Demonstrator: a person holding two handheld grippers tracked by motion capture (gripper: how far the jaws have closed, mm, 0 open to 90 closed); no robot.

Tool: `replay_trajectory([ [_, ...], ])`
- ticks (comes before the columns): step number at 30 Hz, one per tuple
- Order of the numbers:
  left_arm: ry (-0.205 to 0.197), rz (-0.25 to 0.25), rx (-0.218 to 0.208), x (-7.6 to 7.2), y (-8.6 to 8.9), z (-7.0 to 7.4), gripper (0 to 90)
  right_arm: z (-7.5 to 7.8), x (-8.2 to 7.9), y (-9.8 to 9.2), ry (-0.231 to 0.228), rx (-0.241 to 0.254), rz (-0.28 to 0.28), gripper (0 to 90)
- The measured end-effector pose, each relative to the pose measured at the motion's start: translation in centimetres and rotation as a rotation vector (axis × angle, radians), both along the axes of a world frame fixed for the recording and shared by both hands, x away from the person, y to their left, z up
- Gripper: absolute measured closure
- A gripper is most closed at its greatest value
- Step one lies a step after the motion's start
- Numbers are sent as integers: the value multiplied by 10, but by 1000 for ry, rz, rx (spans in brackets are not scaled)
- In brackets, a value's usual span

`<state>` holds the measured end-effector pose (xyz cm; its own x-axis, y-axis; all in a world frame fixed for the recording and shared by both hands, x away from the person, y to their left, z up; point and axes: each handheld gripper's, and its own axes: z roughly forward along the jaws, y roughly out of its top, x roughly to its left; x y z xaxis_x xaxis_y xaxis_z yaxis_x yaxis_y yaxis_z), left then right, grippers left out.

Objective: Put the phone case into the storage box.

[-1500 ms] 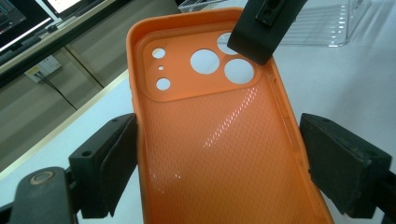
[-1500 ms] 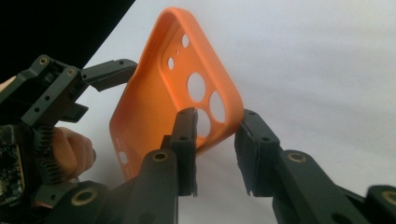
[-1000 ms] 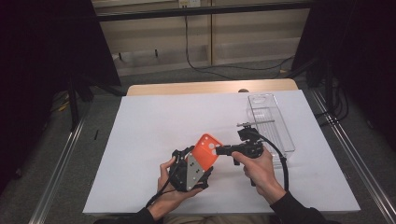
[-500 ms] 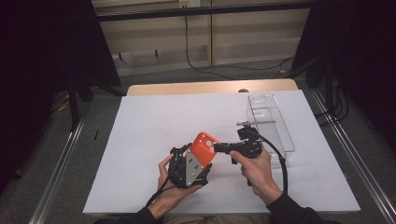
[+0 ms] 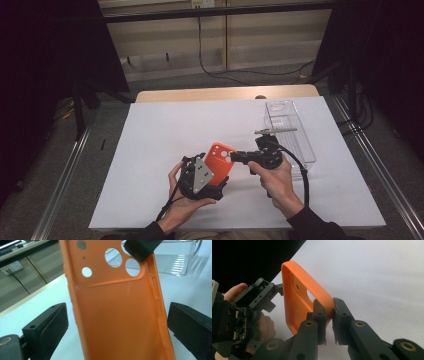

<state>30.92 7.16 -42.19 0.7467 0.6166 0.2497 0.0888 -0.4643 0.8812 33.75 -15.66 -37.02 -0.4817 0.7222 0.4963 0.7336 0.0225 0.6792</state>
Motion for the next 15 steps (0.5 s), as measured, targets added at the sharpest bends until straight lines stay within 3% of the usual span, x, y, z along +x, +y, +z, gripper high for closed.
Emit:
replay_trajectory([
  [2,-13,8,-15,1,1,2,29,0,0,-1,-6,-11,1,823],
  [7,47,3,-93,6,8,4,26,0,1,-4,-27,-23,-10,824],
  [10,70,9,-112,8,12,6,24,2,1,-6,-48,-20,-12,824],
  [15,71,17,-138,10,19,9,23,6,1,-9,-69,-30,-24,824],
])
